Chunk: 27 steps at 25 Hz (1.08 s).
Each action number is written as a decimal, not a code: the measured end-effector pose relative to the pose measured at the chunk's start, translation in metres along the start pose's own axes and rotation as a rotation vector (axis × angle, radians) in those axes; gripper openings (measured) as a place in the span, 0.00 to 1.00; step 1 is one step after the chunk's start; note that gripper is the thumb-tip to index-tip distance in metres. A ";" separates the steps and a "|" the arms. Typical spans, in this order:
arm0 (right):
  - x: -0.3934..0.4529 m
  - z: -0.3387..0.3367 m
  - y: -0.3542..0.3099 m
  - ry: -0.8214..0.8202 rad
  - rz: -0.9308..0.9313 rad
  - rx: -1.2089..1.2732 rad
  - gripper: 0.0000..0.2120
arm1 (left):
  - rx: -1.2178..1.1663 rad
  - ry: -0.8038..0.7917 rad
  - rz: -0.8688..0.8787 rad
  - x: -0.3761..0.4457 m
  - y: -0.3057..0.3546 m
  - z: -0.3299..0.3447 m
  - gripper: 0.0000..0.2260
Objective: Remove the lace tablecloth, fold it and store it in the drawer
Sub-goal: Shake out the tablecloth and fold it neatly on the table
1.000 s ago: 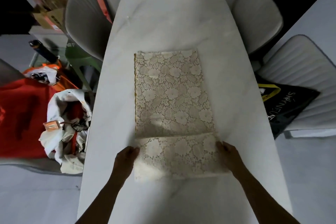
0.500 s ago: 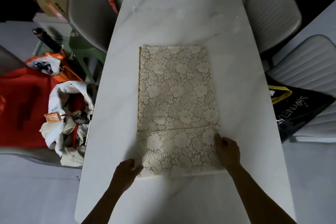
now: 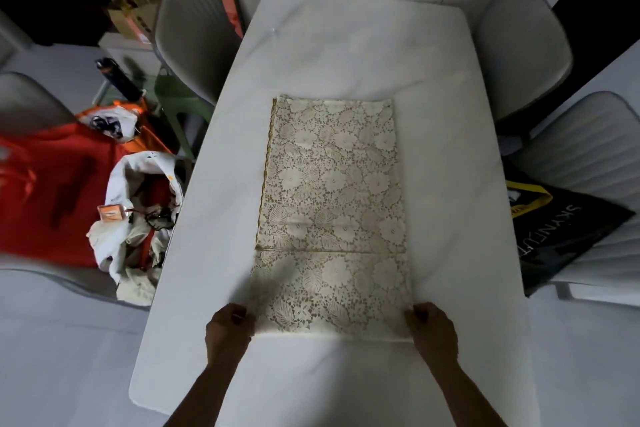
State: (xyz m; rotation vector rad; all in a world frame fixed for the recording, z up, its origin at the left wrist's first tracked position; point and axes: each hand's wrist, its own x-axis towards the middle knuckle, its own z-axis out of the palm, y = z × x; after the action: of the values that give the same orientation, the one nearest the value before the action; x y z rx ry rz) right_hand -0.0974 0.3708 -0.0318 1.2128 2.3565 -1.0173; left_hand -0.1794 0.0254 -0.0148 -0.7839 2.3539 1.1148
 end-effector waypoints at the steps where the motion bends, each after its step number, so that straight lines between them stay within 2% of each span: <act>1: -0.005 0.001 0.002 0.016 0.012 -0.009 0.10 | 0.030 0.027 0.009 0.000 0.002 0.001 0.05; 4: -0.016 0.003 0.010 0.023 0.066 0.070 0.11 | 0.050 0.078 0.027 -0.005 0.003 0.006 0.05; 6: -0.021 0.002 0.015 -0.010 0.063 0.165 0.07 | 0.035 0.084 0.035 -0.009 0.000 0.008 0.05; 9: -0.020 0.000 0.015 -0.018 0.028 0.114 0.06 | 0.093 0.081 0.057 -0.006 -0.003 0.008 0.07; 12: -0.019 0.003 0.007 0.019 0.064 0.072 0.09 | 0.098 0.074 -0.005 -0.002 0.002 0.008 0.08; 15: -0.019 0.008 0.008 0.075 0.128 0.127 0.12 | 0.027 -0.011 -0.033 -0.001 0.002 0.006 0.08; 18: -0.017 0.003 0.010 0.012 0.153 0.166 0.15 | 0.057 -0.139 -0.016 0.004 -0.004 0.002 0.19; 22: -0.027 -0.005 0.012 -0.055 0.195 0.391 0.17 | -0.077 -0.211 -0.057 -0.010 -0.004 -0.011 0.14; 24: -0.041 -0.014 0.016 -0.080 0.251 0.498 0.15 | -0.114 -0.234 -0.090 -0.021 -0.011 -0.020 0.13; 27: -0.067 -0.027 0.025 -0.148 0.303 0.512 0.13 | -0.121 -0.264 -0.148 -0.046 -0.021 -0.041 0.08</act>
State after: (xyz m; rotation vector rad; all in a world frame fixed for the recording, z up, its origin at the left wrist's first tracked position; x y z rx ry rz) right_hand -0.0361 0.3605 0.0127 1.5430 1.7793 -1.5881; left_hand -0.1361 -0.0039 0.0243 -0.7854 1.9946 1.2242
